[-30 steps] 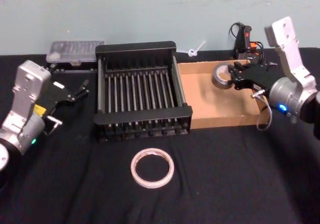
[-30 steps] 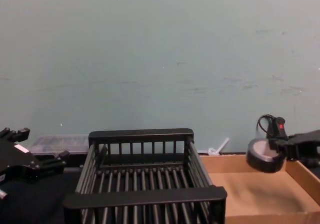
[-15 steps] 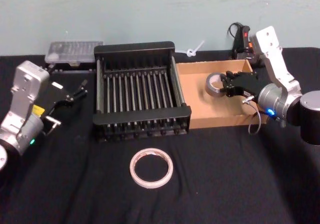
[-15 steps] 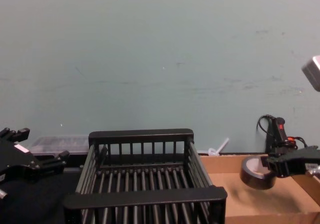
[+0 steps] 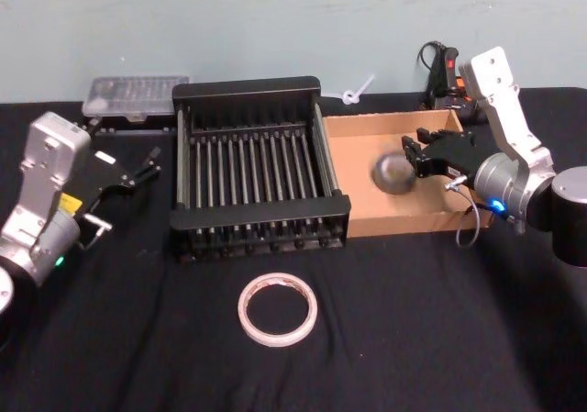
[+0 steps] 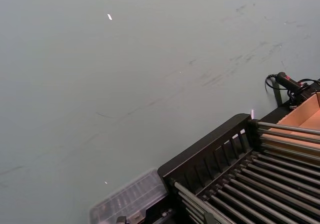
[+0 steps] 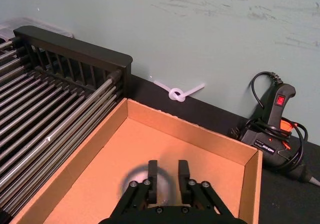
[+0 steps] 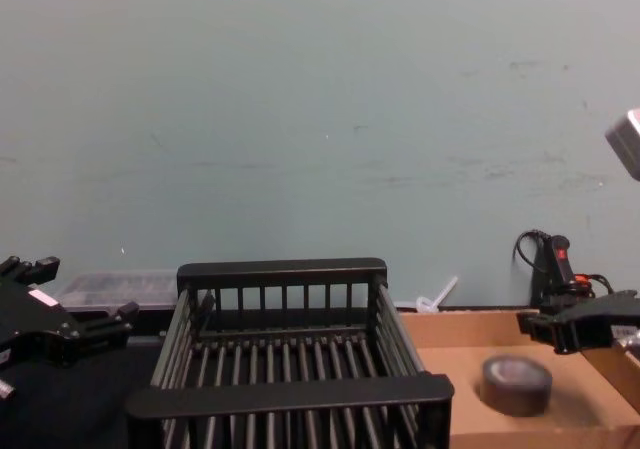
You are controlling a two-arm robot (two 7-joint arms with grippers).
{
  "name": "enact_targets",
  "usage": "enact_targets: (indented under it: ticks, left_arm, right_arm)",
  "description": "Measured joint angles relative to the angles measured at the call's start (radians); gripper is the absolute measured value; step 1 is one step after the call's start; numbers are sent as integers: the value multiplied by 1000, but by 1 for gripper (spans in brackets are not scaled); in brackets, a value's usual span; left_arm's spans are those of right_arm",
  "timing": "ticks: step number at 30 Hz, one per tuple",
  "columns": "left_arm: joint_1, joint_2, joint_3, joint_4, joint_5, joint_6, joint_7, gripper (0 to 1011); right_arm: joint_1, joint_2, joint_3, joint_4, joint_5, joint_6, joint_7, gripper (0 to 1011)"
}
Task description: Pick up the white tape and place it into the black box , Pick up the silver tape and place it into the brown box.
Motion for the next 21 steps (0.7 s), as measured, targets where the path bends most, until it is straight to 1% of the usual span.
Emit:
enact_targets:
  ticks: [6, 8, 10, 11, 13, 16, 17, 18, 21]
  left_arm:
    - [0, 0, 0, 0, 0, 0, 0, 1002]
    - [0, 0, 0, 0, 0, 0, 0, 1001]
    - [0, 0, 0, 0, 0, 0, 0, 1001]
    - [0, 0, 0, 0, 0, 0, 0, 1001]
    - [0, 0, 0, 0, 0, 0, 0, 1001]
    - [0, 0, 0, 0, 0, 0, 0, 1001]
    - [0, 0, 0, 0, 0, 0, 0, 1001]
    - [0, 0, 0, 0, 0, 0, 0, 1001]
    - [0, 0, 0, 0, 0, 0, 0, 1001]
  right_arm:
    - [-1, 1, 0, -1, 1, 1, 0, 411]
    - [-1, 1, 1, -2, 2, 1, 0, 496]
    - [-1, 1, 1, -2, 2, 1, 0, 534]
    - [-1, 1, 1, -2, 2, 1, 0, 596]
    - [-1, 1, 1, -2, 2, 1, 0, 638]
    - [-1, 1, 1, -2, 3, 1, 0, 757]
    - [-1, 1, 1, -2, 3, 1, 0, 757]
    - [-1, 1, 1, -3, 3, 1, 0, 812]
    - [-1, 1, 1, -3, 3, 1, 0, 893]
